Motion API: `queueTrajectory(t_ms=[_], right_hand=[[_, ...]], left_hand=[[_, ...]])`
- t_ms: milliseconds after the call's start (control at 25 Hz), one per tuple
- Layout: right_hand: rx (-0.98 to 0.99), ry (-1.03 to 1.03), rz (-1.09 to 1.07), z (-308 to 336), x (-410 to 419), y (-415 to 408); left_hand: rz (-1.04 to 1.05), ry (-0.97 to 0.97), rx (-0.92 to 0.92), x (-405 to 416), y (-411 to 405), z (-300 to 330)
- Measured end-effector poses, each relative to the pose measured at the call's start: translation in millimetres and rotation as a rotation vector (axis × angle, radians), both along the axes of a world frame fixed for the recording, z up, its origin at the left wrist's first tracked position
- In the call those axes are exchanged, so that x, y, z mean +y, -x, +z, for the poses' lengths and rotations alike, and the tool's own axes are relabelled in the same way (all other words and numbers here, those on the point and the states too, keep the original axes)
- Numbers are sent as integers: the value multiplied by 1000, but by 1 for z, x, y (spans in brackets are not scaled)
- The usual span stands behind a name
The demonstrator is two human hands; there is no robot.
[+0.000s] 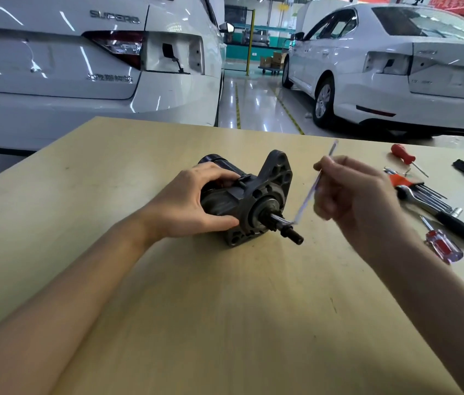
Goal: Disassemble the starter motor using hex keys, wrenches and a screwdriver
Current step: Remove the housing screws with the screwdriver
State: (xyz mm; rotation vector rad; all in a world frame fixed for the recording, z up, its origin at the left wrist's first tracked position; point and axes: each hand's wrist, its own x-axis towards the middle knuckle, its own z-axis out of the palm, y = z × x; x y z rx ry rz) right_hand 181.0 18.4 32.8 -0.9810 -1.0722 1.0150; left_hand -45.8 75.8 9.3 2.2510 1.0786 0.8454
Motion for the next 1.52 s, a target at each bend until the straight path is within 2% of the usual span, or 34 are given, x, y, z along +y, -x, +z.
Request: queueTrajectory(t_ms=[120, 520, 640, 880, 1520], right_hand=[[55, 69, 73, -18, 2, 8], [259, 121, 69, -32, -3, 15], [304, 149, 73, -31, -2, 17], [350, 153, 53, -34, -3, 21], [416, 181, 91, -34, -4, 20]], left_hand=[[-64, 40, -14, 6, 10, 2], [-127, 54, -77, 1, 14, 4], [-85, 98, -161, -2, 8, 2], [105, -95, -318, -9, -14, -12], [120, -120, -342, -7, -15, -15]])
